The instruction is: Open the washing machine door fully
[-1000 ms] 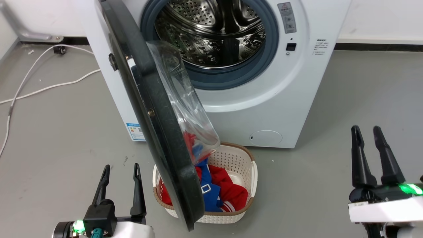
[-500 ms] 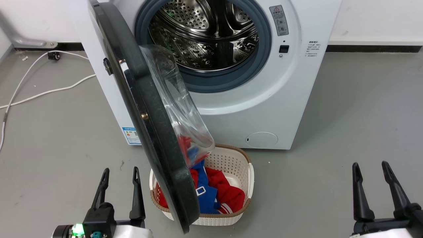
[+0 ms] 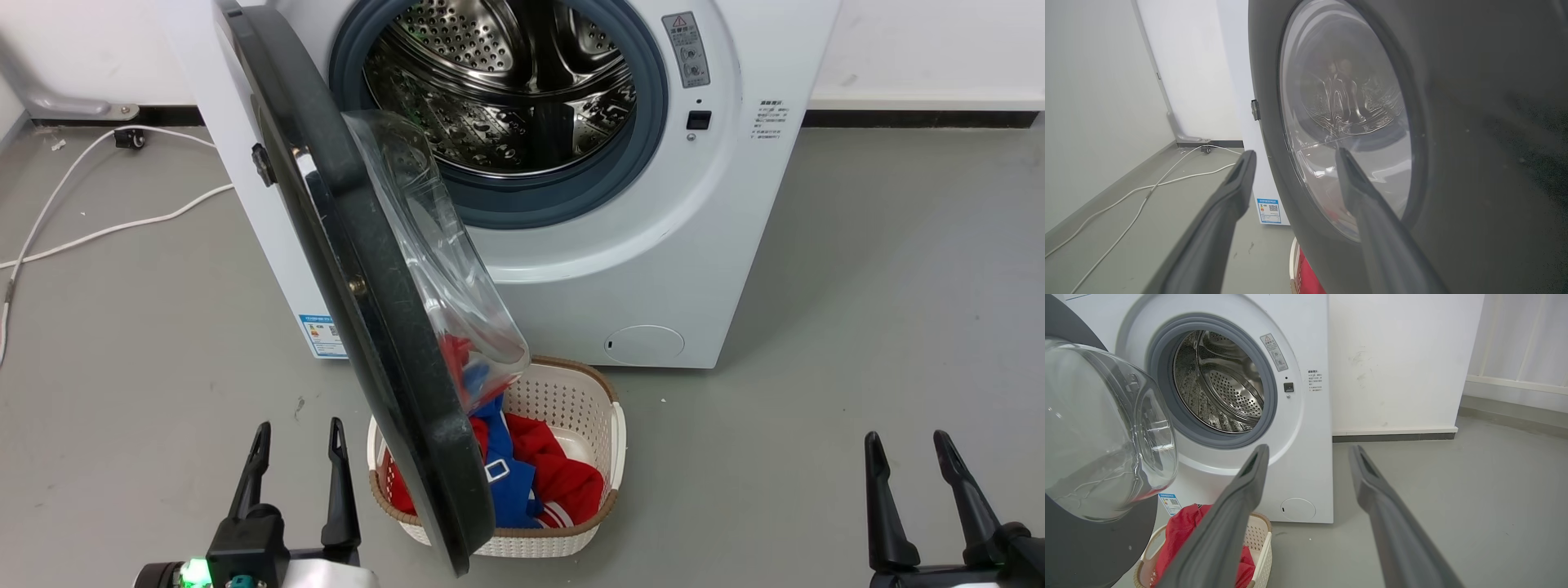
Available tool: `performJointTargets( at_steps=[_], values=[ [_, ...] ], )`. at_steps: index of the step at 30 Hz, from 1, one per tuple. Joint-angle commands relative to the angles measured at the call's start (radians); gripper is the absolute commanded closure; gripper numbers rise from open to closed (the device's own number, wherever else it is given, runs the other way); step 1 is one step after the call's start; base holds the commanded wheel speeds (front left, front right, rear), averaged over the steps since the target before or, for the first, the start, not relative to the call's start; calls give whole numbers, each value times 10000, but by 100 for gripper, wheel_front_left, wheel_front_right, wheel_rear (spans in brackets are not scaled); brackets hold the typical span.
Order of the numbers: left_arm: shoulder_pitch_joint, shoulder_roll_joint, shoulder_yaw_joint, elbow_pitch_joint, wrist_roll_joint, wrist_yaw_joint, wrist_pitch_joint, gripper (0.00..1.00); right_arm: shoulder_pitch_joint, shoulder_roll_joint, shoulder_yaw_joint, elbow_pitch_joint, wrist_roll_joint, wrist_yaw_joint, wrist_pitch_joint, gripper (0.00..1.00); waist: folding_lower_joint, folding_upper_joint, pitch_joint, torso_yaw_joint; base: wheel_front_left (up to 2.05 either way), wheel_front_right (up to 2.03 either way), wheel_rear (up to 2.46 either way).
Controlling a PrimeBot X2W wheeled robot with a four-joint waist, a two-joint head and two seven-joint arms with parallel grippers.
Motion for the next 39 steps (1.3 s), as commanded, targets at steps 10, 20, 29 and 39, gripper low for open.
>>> performJointTargets(
  at_steps=[10,20,29,39],
  values=[
    [-206,101,701,-789,118,427,-31,100,45,36,-22,111,134,-1,-20,0,0,0,-45,81,0,0,0],
    [-1015,558,954,-3601,599,577,-28,100,-8,37,36,94,200,-1,-20,0,0,0,-79,133,0,0,0],
    [-1856,748,-458,-5237,1124,324,-28,100,-113,36,167,166,252,-1,-20,0,0,0,-54,93,0,0,0],
    [-2074,569,-2524,-5074,1072,-272,-28,100,-226,36,267,172,281,-2,-20,0,0,0,-33,47,0,0,0]
  ],
)
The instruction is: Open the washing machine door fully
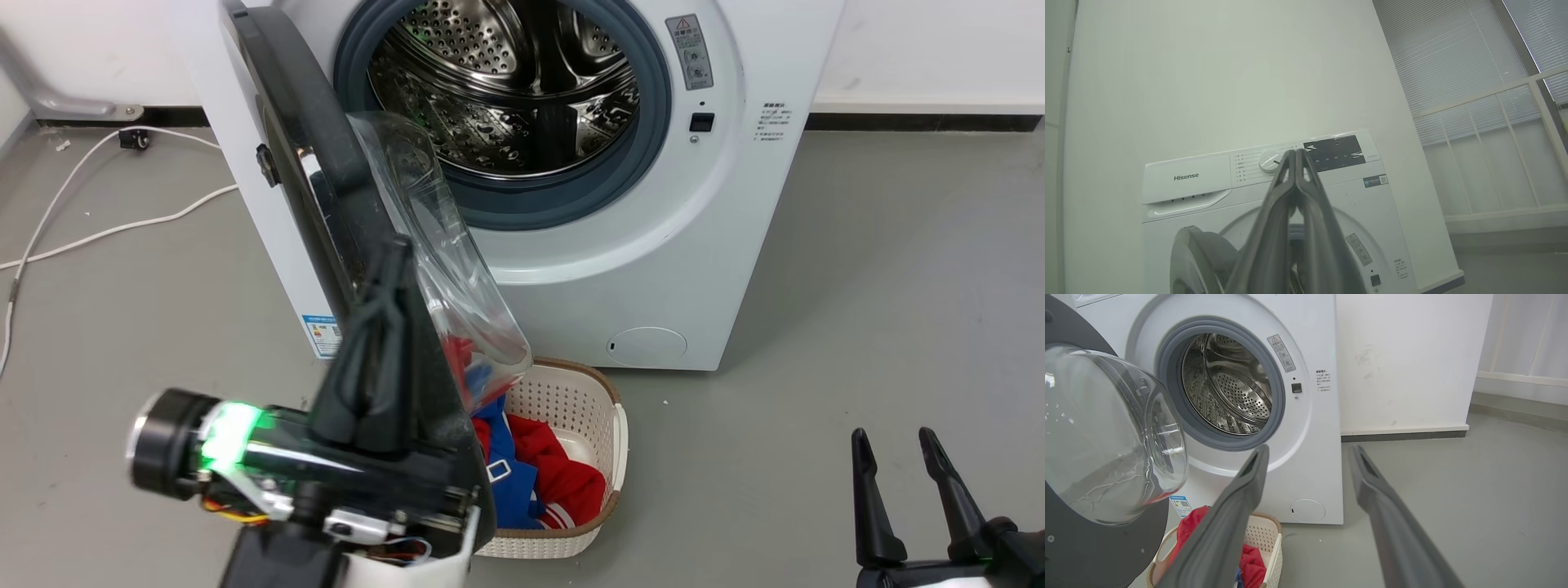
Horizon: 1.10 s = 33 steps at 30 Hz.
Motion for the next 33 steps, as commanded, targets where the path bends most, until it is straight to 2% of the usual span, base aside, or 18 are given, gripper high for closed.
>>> performJointTargets(
  at_steps=[1,10,20,27,33],
  values=[
    [3,-39,-116,112,-70,-39,-24,100,-122,31,26,22,30,1,-20,0,0,0,7,-6,0,0,0],
    [344,-145,-1380,1311,-383,-497,-24,100,-273,31,130,50,91,1,-20,0,0,0,62,-2,0,0,0],
    [938,-89,-2351,2519,-564,-860,-24,100,-324,29,110,27,99,1,-20,0,0,0,208,92,0,0,0],
    [1195,-69,-2613,3299,-696,-910,-24,100,-402,29,119,68,50,1,-20,0,0,0,320,170,0,0,0],
    [1379,-76,-2464,4144,-933,-768,-26,100,-469,29,127,119,24,1,-20,0,0,0,398,209,0,0,0]
  ],
)
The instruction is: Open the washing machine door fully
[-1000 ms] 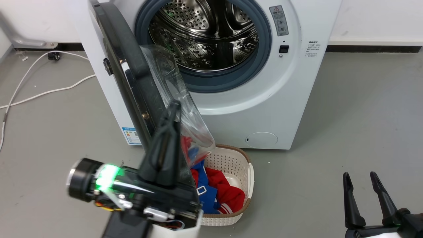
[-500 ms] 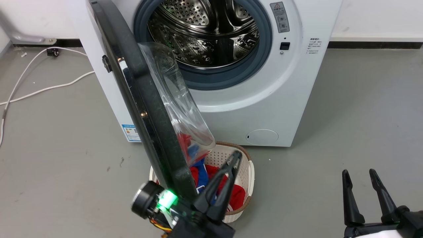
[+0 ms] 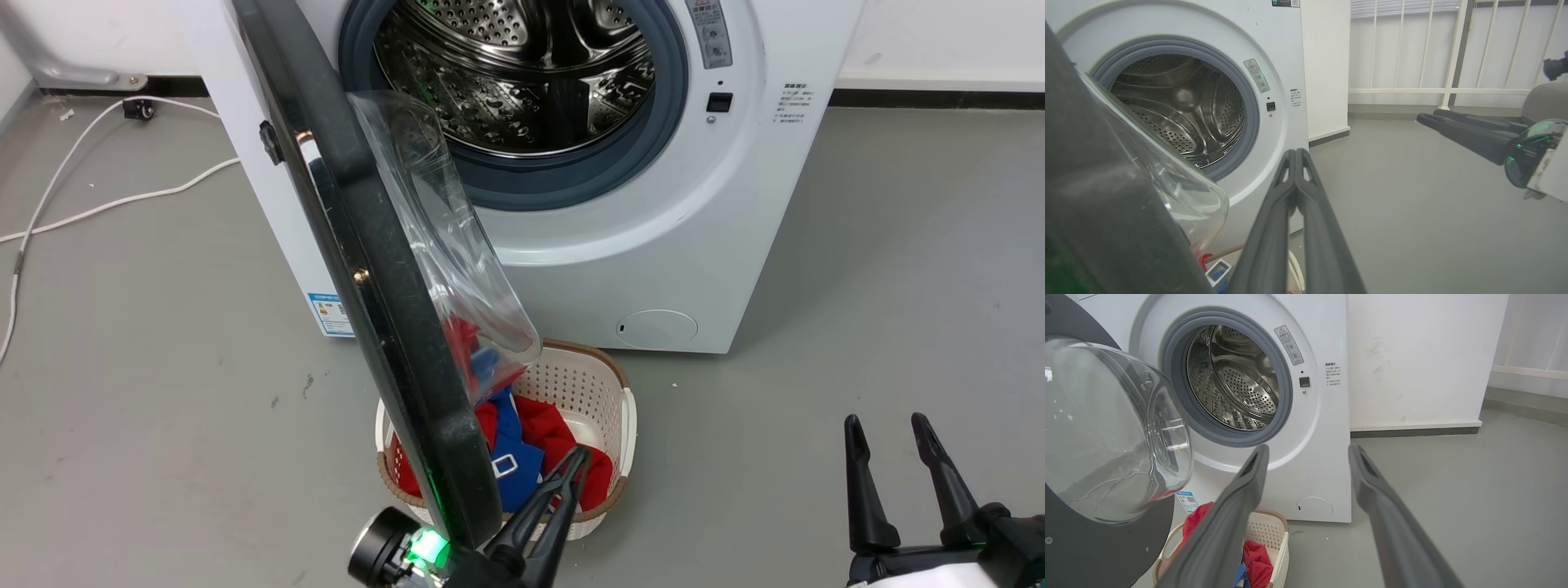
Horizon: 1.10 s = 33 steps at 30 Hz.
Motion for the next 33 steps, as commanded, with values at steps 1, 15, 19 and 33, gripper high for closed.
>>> performJointTargets(
  at_steps=[1,15,19,33],
  values=[
    [79,7,62,40,-22,44,-28,100,-156,28,5,28,6,-2,-20,0,0,0,8,6,0,0,0],
    [227,24,1262,376,-370,608,-28,100,-129,28,38,178,105,-1,-20,0,0,0,53,241,0,0,0],
    [345,95,1833,306,-477,880,-15,100,-110,28,90,199,132,-1,-20,0,0,0,33,360,0,0,0],
    [1463,287,3970,-383,-806,1544,-6,100,-54,26,89,202,198,-1,-20,0,0,0,87,755,0,0,0]
  ],
)
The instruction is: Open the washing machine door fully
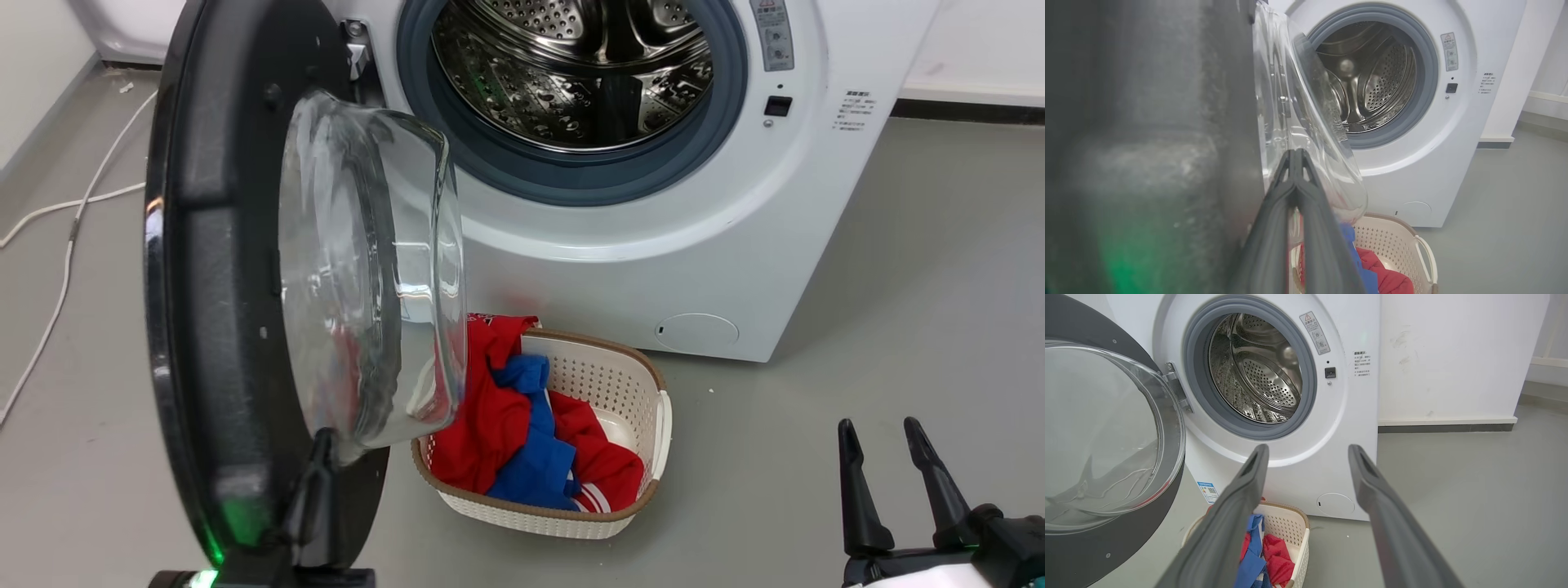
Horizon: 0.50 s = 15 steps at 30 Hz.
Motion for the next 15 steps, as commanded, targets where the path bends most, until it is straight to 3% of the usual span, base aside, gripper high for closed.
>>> performJointTargets(
  at_steps=[1,15],
  values=[
    [178,96,360,-86,-67,103,24,100,-18,26,19,9,49,1,-20,0,0,0,0,72,0,0,0],
    [25,344,2580,185,-311,133,26,100,-158,26,48,-9,-42,1,-20,0,0,0,116,199,0,0,0]
  ],
)
